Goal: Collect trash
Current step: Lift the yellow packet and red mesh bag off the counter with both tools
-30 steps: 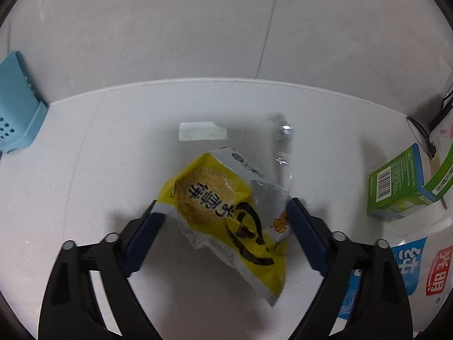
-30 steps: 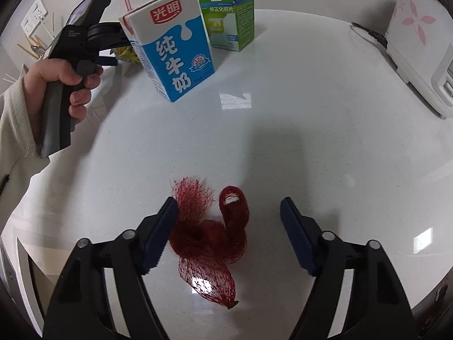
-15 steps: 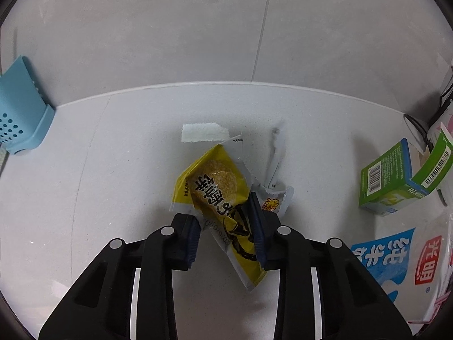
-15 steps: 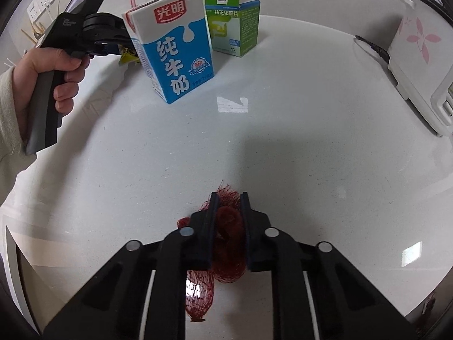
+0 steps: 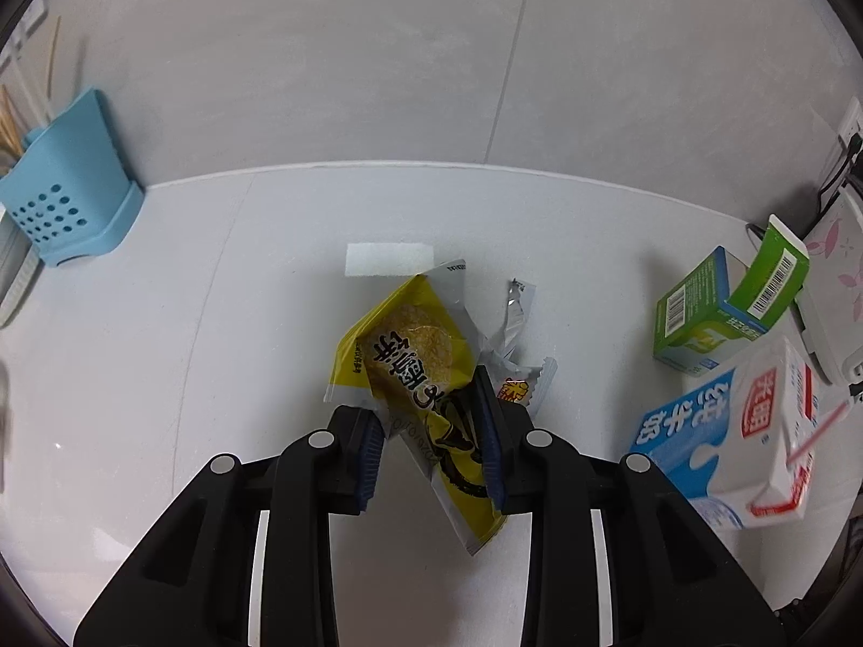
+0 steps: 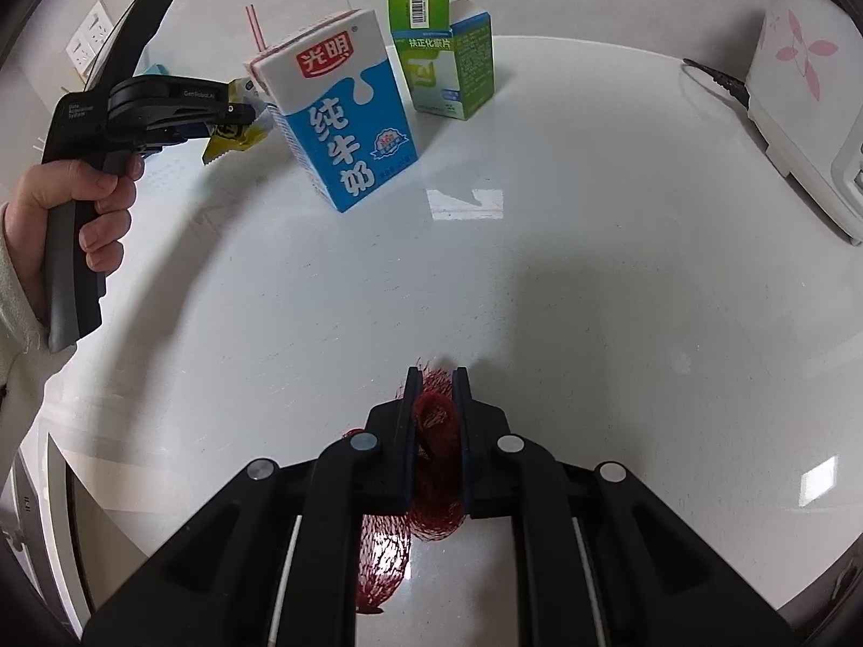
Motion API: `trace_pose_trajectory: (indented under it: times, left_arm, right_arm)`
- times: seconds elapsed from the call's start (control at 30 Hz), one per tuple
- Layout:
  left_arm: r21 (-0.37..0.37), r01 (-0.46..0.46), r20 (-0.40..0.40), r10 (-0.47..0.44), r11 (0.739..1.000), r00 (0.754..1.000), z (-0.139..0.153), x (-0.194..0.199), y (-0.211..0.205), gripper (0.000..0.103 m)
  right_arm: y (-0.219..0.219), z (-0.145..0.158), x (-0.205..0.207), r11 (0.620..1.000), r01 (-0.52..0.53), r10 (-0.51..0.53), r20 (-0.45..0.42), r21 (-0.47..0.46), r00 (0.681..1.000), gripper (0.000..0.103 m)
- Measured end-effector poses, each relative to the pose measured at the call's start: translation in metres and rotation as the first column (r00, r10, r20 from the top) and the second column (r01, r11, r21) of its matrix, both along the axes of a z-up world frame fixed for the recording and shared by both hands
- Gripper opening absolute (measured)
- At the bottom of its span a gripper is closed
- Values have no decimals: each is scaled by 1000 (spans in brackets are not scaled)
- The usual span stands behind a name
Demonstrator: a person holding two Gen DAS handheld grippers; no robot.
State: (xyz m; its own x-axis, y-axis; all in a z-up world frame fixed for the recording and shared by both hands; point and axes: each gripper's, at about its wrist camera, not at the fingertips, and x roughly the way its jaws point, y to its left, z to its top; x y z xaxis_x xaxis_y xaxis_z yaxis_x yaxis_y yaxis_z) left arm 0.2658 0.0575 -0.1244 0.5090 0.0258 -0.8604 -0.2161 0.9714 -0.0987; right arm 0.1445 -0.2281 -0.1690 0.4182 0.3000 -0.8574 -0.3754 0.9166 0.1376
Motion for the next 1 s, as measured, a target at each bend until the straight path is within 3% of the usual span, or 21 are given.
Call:
trace_pose_trajectory:
  times: [1.0]
  left_arm:
    - [-22,-3,66,5,1000,998,38,-137,14,29]
  right_arm:
    - [19,22,-61,1000,-3,3,48,11,999,11]
